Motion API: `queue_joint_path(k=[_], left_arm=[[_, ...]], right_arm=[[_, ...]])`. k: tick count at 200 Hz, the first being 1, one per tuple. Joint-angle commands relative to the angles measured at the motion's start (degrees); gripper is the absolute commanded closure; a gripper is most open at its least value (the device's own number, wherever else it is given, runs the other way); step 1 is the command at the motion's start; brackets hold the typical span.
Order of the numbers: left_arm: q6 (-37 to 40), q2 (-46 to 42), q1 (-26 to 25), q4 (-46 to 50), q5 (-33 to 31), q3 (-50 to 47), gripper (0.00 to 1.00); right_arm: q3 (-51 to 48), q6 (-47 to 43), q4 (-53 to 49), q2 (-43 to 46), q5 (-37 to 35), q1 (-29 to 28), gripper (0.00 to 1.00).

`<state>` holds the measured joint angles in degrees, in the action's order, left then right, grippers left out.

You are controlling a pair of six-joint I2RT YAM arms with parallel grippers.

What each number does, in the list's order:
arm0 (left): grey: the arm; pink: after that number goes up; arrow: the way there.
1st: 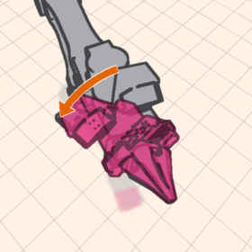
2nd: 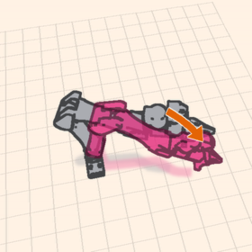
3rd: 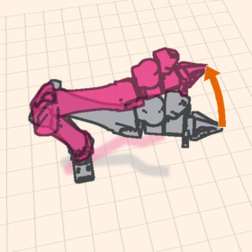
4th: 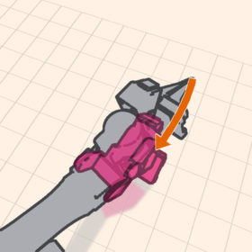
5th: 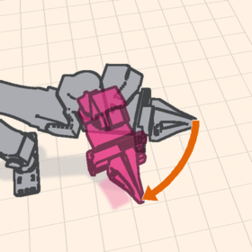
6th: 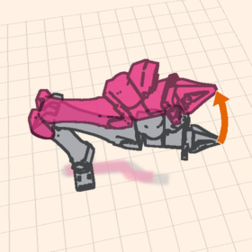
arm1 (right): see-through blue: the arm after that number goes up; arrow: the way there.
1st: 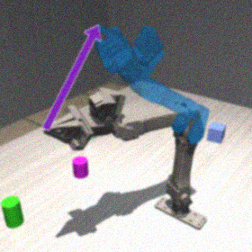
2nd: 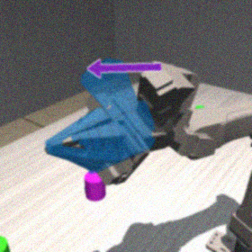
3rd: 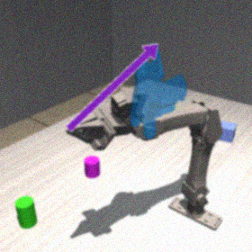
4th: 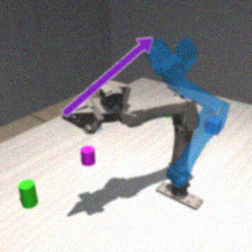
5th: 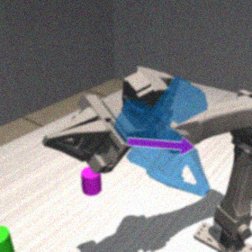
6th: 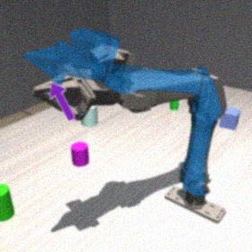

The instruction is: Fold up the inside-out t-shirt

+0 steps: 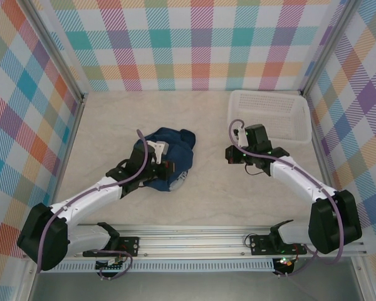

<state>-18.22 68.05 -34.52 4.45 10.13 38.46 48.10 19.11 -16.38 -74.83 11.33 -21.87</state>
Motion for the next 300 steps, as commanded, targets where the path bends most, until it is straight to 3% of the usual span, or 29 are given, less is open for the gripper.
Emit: queue_joint_path(k=[1, 78, 96, 109, 150, 191, 207, 232, 255, 276, 300], left_arm=[[-0.42, 2.71, -0.89, 1.89, 0.69, 0.92, 0.99], [-1.14, 3.93, -1.16, 4.08, 0.38, -0.04, 0.96], [-1.03, 4.47, -1.16, 3.91, 1.29, -0.03, 0.95], [-1.20, 4.57, -1.16, 3.83, 1.59, -0.46, 0.95], [-1.94, 3.70, -1.16, 2.67, 1.42, -2.42, 0.95], [-1.48, 3.00, -1.16, 2.16, 1.47, -2.69, 0.95], [-1.11, 2.97, -1.20, 2.68, 1.09, -2.37, 0.95], [-1.01, 3.06, -1.12, 3.92, 0.51, -0.84, 0.96], [-0.59, 2.74, -1.16, 4.86, -2.39, 1.73, 0.98], [0.19, 2.35, -1.07, 6.06, -7.05, 5.31, 1.00], [1.41, 1.33, -0.34, 7.52, -14.42, 10.60, 1.00]], right_arm=[[-0.95, 2.25, -0.94, -0.78, 1.82, -0.55, 1.00], [-0.69, 1.22, -0.96, -5.91, 6.54, -0.76, 1.00], [0.46, 0.10, 0.69, -6.23, 9.88, -1.86, 0.89], [2.59, -0.18, 2.65, -8.05, 11.72, -3.76, 0.75], [14.84, 4.37, 10.44, -22.29, 13.03, -9.38, 0.45], [29.49, 4.45, 10.10, -36.99, 10.40, -11.74, 0.34], [34.38, 4.05, 8.37, -42.39, 8.21, -12.54, 0.41], [40.74, 2.35, 5.15, -45.74, 6.17, -12.55, 0.79], [44.12, -0.59, 3.29, -41.54, 1.97, -12.17, 1.00], [47.76, -2.91, 1.25, -37.22, -1.34, -10.63, 1.00], [52.98, -3.03, 1.11, -34.81, -0.05, -8.10, 1.00]])
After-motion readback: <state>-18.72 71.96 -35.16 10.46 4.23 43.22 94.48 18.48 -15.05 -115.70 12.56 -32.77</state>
